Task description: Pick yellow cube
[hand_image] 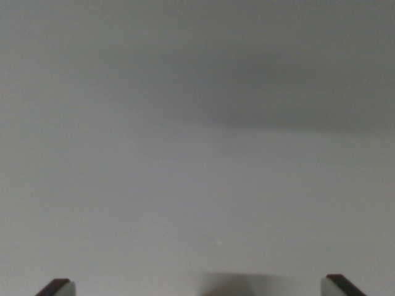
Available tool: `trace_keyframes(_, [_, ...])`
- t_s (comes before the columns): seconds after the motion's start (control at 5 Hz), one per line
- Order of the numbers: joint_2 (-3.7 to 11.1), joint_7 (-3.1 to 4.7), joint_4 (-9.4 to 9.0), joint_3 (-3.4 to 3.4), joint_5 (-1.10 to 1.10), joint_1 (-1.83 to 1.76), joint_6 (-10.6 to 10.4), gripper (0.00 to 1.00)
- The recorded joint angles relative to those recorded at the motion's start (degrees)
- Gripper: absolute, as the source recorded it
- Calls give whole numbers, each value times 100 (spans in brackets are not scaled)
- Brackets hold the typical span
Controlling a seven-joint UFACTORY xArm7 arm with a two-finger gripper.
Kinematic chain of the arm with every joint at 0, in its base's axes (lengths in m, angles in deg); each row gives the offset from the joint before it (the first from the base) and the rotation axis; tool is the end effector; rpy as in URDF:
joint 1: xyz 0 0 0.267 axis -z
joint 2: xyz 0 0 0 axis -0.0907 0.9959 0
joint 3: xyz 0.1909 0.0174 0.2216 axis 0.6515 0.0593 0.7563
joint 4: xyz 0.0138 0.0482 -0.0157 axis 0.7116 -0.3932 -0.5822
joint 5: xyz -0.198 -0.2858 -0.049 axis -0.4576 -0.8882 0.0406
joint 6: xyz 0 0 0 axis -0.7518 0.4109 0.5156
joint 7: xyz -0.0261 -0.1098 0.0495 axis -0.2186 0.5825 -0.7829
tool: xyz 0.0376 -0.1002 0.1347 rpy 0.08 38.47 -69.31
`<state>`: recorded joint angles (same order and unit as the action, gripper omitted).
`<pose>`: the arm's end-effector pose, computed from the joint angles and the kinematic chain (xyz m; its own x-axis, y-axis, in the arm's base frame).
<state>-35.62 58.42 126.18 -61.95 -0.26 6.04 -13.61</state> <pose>0.4659 0.0126 0.1222 1.0000 -0.0064 -0.0007 -0.0065 -0.9982 -0.0589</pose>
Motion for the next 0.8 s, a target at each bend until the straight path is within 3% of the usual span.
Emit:
trace_keyframes(0.2, [0,0,0,0,0,0,0,0])
trace_keyframes(0.4, [39,24,-216,-1,14,0,-241,0])
trace_keyframes(0.6, [39,24,-216,-1,14,0,-241,0])
trace_keyframes(0.8, [78,48,-434,-2,28,0,-484,0])
